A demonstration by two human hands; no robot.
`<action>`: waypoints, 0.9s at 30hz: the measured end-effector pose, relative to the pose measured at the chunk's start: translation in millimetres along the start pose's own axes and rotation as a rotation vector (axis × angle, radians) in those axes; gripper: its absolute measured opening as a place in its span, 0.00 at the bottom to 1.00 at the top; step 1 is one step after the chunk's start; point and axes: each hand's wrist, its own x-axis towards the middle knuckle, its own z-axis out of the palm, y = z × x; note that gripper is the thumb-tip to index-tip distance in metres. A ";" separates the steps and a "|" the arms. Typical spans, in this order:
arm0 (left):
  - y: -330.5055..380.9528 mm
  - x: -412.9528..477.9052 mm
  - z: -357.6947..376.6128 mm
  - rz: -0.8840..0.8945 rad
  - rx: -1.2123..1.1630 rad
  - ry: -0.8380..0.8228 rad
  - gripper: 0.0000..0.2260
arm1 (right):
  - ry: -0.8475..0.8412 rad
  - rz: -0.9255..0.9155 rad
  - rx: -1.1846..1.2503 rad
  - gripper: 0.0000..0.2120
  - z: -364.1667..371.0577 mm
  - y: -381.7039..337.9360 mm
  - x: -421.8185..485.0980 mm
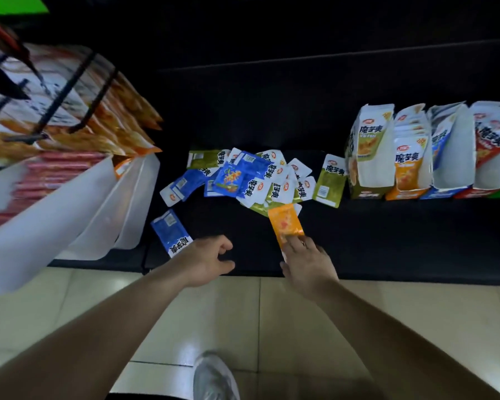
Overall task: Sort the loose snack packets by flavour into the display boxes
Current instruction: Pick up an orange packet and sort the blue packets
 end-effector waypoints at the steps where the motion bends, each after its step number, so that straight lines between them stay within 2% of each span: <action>1: 2.4 0.1 0.9 0.003 0.021 -0.007 0.21 | 0.003 -0.007 0.003 0.23 2.8 2.6 -7.6; 4: 15.1 -0.7 0.8 0.021 0.060 -0.045 0.21 | 0.000 0.049 0.001 0.23 2.9 19.1 -13.8; 7: 28.2 -1.5 -0.8 0.029 0.056 -0.055 0.21 | 0.044 0.217 0.065 0.34 -3.4 38.7 -11.9; 9: 34.4 -0.6 -1.0 0.032 0.057 -0.055 0.21 | 0.014 0.290 0.080 0.37 -8.2 48.9 -9.3; 12: 41.4 1.2 1.8 0.052 0.068 -0.062 0.22 | -0.058 0.292 0.174 0.29 -15.1 60.5 -5.3; 14: 46.8 0.9 3.9 0.063 0.060 -0.043 0.24 | -0.094 0.204 0.353 0.16 -26.9 61.6 -5.6; 16: 52.4 -0.4 5.5 0.095 0.072 0.026 0.29 | -0.143 0.070 0.428 0.05 -44.2 54.8 -6.1; 19: 58.6 -0.5 4.2 0.178 0.094 0.097 0.33 | -0.176 -0.092 0.455 0.02 -76.6 30.4 -3.1; 21: 57.9 -0.1 2.5 0.184 -0.005 0.030 0.26 | -0.139 -0.125 0.525 0.03 -93.9 14.6 2.1; 24: 50.0 -1.7 1.9 0.159 -0.102 -0.007 0.10 | -0.099 -0.108 0.687 0.08 -105.7 -0.4 16.5; 27: 37.1 -6.1 -4.4 0.070 -0.196 0.029 0.05 | -0.013 -0.096 0.796 0.10 -99.0 -7.9 36.5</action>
